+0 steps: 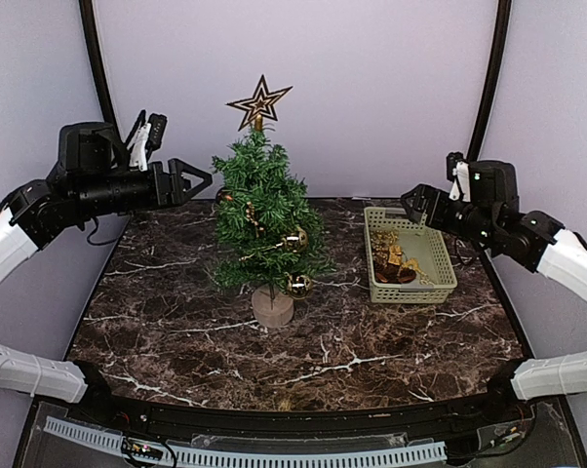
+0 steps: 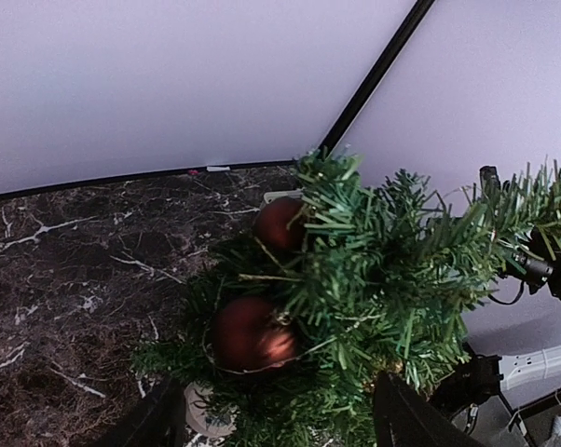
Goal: Decorate the small christmas tree
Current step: Reset both arms
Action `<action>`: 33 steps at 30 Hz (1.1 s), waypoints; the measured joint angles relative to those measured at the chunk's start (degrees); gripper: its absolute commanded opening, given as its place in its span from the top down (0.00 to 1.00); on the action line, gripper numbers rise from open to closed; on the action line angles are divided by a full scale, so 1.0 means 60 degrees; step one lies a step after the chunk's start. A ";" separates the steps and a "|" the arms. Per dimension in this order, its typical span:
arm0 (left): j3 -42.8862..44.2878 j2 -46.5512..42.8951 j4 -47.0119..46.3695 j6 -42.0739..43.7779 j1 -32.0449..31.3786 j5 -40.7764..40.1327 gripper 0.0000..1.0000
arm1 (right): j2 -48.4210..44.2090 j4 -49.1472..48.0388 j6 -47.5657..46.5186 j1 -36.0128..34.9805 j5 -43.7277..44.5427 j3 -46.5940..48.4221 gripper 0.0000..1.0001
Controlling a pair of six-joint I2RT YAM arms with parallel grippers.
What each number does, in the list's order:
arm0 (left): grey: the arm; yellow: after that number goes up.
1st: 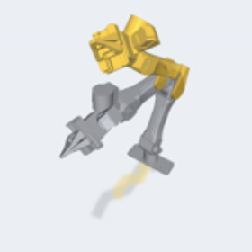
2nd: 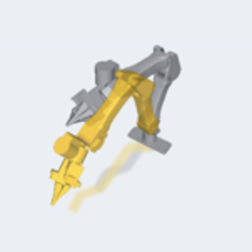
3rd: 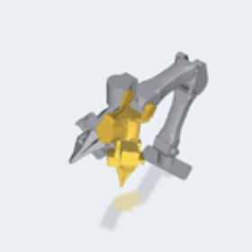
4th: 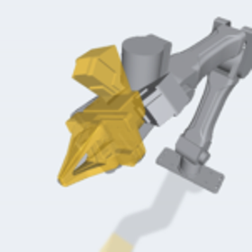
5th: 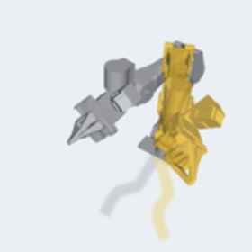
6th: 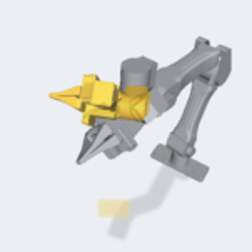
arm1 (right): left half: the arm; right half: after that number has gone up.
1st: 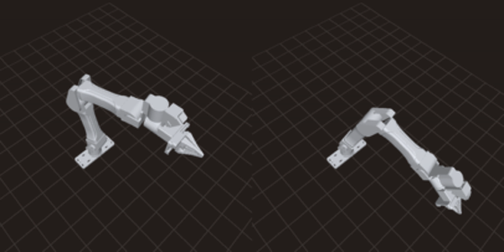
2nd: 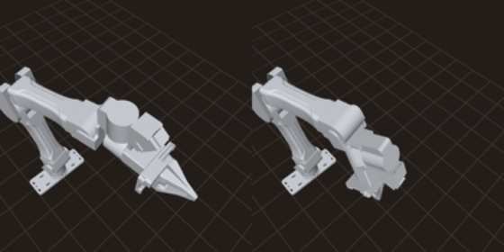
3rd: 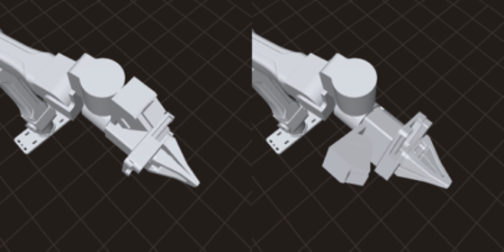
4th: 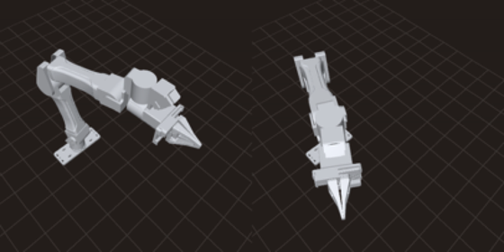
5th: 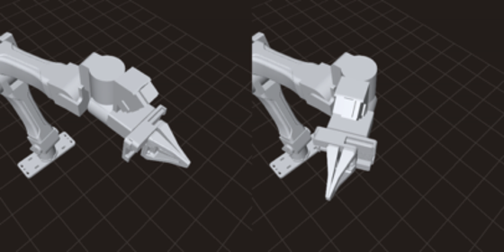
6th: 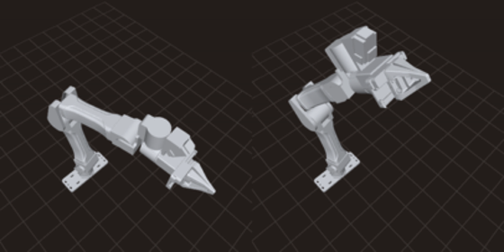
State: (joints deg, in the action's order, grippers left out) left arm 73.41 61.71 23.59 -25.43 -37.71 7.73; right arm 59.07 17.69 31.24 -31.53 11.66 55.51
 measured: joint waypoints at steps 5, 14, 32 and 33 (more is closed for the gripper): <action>0.0579 0.0328 0.0685 0.0339 0.1279 0.0667 0.28 | 0.1198 0.0302 -0.0841 0.0725 -0.0812 0.0951 0.01; -0.0372 0.0918 -0.0160 0.0965 0.4867 0.1920 0.27 | 0.2492 -0.0809 -0.1486 0.2929 -0.2244 0.0637 0.01; -0.7573 0.1494 -0.8819 0.1315 0.9205 0.2208 0.14 | 0.1377 -0.5577 -0.1960 0.7165 -0.2718 -0.3625 0.01; -0.8003 0.1297 -0.9220 0.1388 0.9205 0.2087 0.13 | 0.1118 -0.6040 -0.1996 0.7165 -0.2710 -0.3978 0.01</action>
State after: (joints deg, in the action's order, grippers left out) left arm 25.39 69.49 -31.73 -17.10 17.52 20.25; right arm 65.78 -18.55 19.27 11.46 -4.60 31.64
